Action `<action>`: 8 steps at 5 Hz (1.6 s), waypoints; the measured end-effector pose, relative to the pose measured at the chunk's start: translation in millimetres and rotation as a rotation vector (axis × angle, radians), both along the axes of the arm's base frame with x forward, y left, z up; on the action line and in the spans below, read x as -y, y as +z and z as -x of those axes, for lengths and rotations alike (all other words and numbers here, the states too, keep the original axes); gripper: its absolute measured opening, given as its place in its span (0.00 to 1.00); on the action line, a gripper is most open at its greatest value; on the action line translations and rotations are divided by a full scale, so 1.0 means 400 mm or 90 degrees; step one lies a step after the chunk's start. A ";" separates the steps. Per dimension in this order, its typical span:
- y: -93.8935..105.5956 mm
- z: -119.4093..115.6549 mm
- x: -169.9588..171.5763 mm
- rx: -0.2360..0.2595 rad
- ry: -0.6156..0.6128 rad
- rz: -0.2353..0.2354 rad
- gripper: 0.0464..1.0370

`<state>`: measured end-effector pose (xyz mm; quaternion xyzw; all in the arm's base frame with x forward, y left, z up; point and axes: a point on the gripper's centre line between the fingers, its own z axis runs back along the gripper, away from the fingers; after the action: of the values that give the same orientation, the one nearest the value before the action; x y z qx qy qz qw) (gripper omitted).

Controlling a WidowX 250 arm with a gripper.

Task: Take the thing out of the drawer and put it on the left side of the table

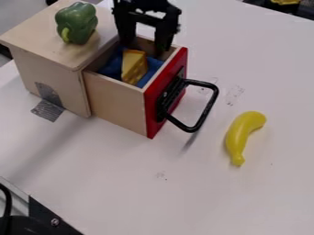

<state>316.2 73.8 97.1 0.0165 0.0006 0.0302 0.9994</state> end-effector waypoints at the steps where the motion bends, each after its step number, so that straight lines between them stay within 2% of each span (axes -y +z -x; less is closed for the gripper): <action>1: -0.042 0.015 -0.028 -0.024 0.034 0.006 0.96; 2: -0.064 0.018 -0.030 -0.036 0.030 -0.003 0.96; 5: -0.088 0.033 -0.030 -0.044 0.022 -0.040 0.96; 6: -0.074 0.049 -0.024 -0.050 0.001 -0.056 0.96; 7: -0.066 0.058 -0.020 -0.051 -0.023 -0.087 0.96; 8: -0.071 0.070 -0.022 -0.061 -0.035 -0.094 0.91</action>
<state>288.1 82.4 68.8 0.0918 0.0457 0.0020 0.9947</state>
